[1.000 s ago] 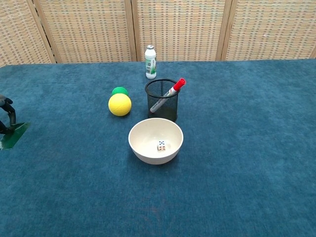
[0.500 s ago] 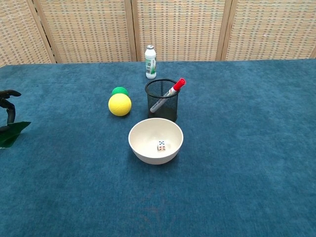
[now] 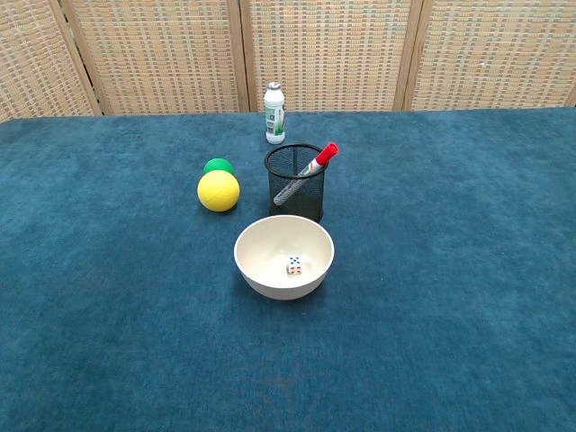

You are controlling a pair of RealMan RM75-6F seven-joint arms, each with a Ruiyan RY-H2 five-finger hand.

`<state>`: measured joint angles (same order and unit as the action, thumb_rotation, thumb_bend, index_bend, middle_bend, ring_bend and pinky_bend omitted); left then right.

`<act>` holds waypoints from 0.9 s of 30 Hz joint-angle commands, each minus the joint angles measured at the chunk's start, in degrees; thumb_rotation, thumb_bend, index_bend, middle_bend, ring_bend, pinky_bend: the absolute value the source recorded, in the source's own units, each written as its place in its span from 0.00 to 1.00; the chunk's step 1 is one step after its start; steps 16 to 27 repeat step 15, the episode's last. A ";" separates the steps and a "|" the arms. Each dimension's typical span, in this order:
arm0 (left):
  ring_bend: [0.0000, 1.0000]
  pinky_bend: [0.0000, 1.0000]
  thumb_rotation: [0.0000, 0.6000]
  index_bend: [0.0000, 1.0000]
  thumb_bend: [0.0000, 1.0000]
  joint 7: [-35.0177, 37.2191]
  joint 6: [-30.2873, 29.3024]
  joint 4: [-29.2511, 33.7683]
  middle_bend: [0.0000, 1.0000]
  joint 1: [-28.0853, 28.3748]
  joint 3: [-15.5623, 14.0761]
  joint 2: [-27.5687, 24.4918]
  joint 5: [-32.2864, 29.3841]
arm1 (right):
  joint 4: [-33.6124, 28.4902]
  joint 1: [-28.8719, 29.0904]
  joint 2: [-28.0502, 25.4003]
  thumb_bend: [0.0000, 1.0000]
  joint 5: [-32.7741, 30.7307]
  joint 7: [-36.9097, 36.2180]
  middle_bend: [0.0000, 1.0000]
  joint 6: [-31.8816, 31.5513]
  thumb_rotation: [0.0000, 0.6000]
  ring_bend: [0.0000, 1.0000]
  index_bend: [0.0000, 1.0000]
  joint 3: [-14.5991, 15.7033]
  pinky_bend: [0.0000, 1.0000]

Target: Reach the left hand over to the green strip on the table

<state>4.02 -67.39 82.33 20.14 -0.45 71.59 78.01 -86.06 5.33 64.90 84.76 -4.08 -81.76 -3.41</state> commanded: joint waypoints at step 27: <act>0.00 0.00 1.00 0.00 0.00 -5.48 -15.16 12.79 0.00 -7.67 5.66 -7.28 -3.63 | 0.17 -0.75 -0.43 0.00 -0.67 -0.04 0.00 -2.36 1.00 0.00 0.00 -1.18 0.00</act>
